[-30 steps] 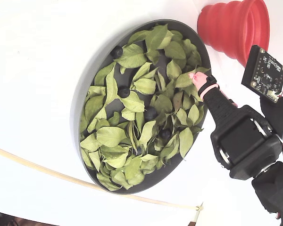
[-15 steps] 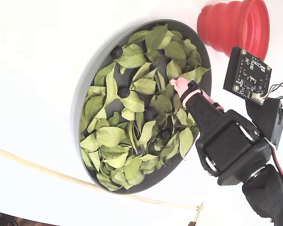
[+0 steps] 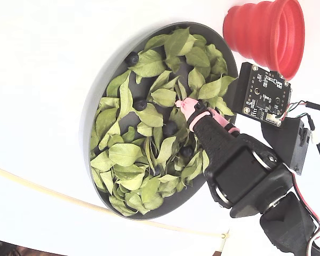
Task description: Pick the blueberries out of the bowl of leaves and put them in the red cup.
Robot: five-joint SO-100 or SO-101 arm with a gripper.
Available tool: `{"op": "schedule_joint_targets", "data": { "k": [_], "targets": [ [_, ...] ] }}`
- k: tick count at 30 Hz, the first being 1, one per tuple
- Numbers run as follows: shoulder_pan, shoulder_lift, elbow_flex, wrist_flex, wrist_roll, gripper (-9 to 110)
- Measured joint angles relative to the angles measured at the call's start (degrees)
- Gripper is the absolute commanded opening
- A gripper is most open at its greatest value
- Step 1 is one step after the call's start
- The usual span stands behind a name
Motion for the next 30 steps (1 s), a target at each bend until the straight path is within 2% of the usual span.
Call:
{"op": "schedule_joint_targets", "data": {
  "k": [30],
  "targets": [
    [-0.4, -13.6, -0.4, -11.0, -0.5, 17]
  ]
}}
